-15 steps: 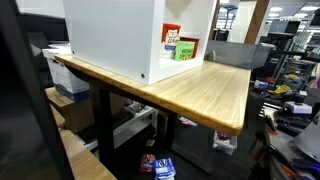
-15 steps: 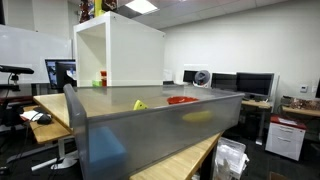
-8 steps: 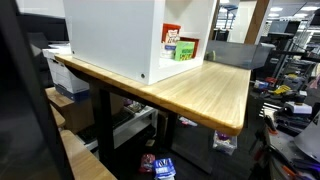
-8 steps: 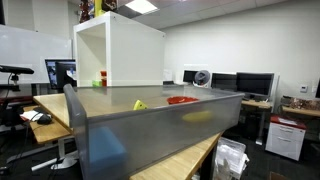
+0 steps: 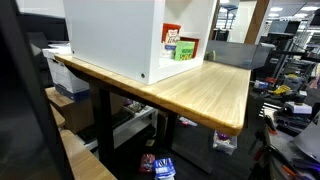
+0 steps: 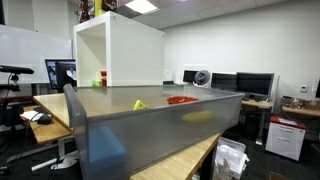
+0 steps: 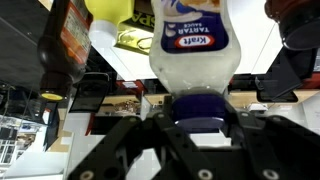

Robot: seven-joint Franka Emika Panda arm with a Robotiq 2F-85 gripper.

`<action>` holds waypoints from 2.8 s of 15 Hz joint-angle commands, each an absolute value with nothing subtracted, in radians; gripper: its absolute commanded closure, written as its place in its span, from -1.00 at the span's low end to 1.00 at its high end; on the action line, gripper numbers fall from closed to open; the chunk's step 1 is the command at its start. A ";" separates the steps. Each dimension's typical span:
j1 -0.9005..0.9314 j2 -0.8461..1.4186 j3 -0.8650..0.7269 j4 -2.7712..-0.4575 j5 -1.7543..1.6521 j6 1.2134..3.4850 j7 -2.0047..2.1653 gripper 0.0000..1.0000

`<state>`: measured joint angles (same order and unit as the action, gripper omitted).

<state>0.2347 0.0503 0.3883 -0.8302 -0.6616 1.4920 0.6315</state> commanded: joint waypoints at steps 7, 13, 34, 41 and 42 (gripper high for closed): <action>0.300 0.081 0.376 -0.742 -0.709 1.394 0.614 0.61; 0.309 0.094 0.371 -0.723 -0.722 1.406 0.626 0.61; 0.246 0.117 0.311 -0.797 -0.670 1.565 0.665 0.61; 0.262 0.051 0.313 -0.862 -0.697 1.613 0.708 0.61; 0.260 0.042 0.311 -0.877 -0.695 1.619 0.712 0.61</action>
<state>0.2676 0.1108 0.3139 -0.7834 -0.6885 1.5731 0.6720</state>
